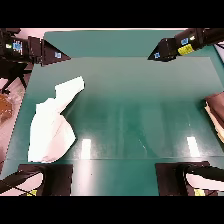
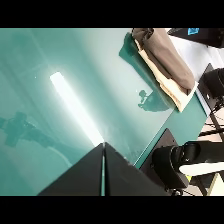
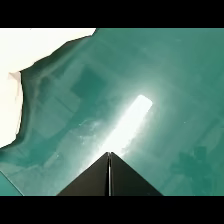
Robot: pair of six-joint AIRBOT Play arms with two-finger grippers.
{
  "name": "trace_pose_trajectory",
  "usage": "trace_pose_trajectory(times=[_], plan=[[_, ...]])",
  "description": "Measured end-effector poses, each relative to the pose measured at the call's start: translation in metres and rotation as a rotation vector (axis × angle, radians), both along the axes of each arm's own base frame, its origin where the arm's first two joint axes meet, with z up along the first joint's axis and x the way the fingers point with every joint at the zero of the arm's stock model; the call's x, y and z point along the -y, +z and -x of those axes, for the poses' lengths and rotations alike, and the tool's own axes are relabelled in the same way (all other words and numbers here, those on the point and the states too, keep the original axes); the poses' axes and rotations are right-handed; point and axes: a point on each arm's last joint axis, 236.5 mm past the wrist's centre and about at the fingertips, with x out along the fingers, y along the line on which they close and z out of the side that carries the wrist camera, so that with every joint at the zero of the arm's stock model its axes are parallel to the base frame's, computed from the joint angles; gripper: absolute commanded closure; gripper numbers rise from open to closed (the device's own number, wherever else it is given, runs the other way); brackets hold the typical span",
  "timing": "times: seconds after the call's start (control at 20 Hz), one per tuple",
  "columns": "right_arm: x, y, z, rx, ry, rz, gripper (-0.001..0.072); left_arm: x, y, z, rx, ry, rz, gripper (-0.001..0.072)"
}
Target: Fold the shirts.
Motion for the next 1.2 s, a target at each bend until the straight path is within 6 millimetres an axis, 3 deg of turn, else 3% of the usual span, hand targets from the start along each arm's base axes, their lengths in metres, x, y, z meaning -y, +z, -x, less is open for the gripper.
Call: trace_pose_trajectory(times=[0.6,1.1,1.15,1.2], plan=[[-0.001,0.002,-0.003,0.013,-0.006,-0.007,0.0697,0.0,0.0,0.0,0.001,0.0,0.0,0.0683],[0.0,0.0,0.0,0.001,-0.001,0.0,0.0695,-0.001,0.02,-0.021,0.059,0.079,0.072,0.0681],[0.0,0.0,0.0,0.002,-0.001,0.0,0.0694,-0.001,0.021,-0.022,0.06,0.084,0.078,0.0467],[0.0,0.0,0.0,0.0,-0.001,0.0,0.0604,-0.002,0.021,-0.023,0.061,0.09,0.079,0.0235]])
